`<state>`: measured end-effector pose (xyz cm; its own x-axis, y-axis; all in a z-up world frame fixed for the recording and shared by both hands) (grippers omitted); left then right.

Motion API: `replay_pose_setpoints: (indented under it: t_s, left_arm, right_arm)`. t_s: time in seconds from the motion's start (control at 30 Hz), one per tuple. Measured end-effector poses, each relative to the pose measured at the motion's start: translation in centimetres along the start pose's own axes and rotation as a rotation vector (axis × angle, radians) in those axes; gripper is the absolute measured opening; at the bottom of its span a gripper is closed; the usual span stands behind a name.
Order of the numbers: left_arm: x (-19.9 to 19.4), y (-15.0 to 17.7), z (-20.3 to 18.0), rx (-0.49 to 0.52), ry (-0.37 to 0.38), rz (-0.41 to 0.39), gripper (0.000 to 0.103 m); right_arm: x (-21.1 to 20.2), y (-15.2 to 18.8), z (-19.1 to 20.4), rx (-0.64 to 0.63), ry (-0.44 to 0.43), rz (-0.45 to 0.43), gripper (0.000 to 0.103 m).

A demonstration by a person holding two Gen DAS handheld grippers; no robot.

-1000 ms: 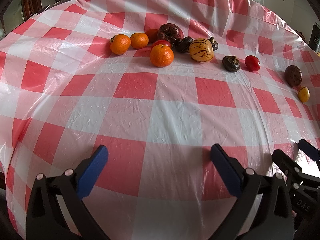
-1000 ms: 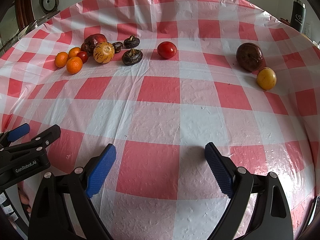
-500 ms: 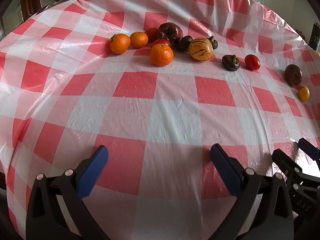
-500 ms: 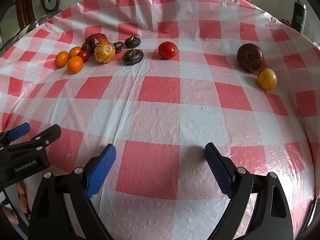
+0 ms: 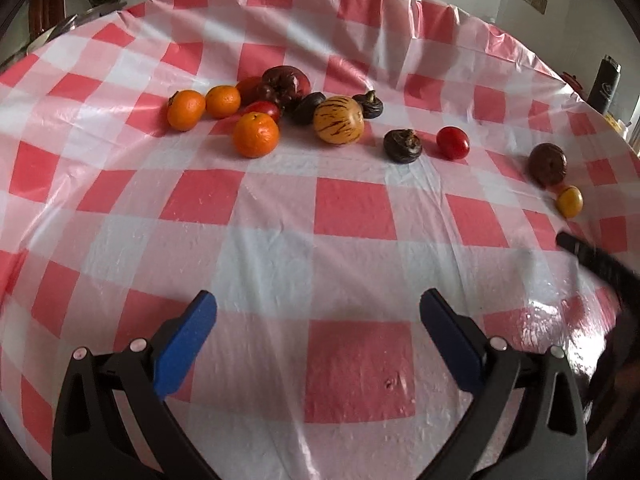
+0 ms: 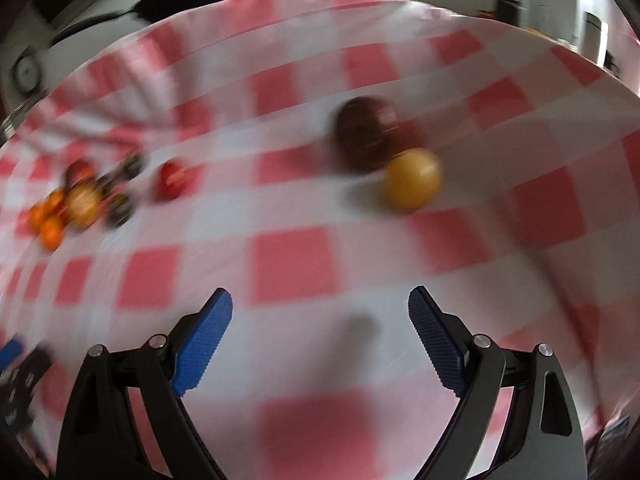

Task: Organize fruits
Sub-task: 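Grasp the yellow round fruit with the right tool while the left tool grasps a dark brown fruit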

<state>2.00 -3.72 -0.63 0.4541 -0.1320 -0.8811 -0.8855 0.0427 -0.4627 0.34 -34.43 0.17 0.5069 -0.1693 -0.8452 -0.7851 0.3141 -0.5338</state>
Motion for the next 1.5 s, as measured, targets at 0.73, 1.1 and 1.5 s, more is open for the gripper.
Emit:
replay_pose_setpoints:
  t_s: [0.73,1.1,1.5]
  left_arm:
    - [0.3,0.2,0.9,-0.033,0.015,0.015,0.102]
    - [0.4,-1.7,-0.9,-0.025,0.018,0.008,0.102]
    - [6.7,-11.2,-9.2,0.059,-0.047,0.007,0.070]
  right_arm:
    - [4.9,-6.4,-5.1,0.067,0.007,0.011,0.044]
    - [0.6,-1.2,0.4,0.033,-0.103,-0.059,0.044]
    - [1.7,-1.4,-0.1,0.056,-0.139,-0.010,0.044]
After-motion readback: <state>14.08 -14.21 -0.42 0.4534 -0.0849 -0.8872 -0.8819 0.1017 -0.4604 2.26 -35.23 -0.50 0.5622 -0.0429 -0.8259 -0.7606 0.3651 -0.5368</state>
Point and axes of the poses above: each gripper's, at about its wrist camera, not at the fingertips, and x roughly the way its jaws point, z to its left, y to its underside, the point moved 2 cm from there along x, roughly the way its jaws point, and after that the axes turned 10 degrees about z, right-handed, at the moved point
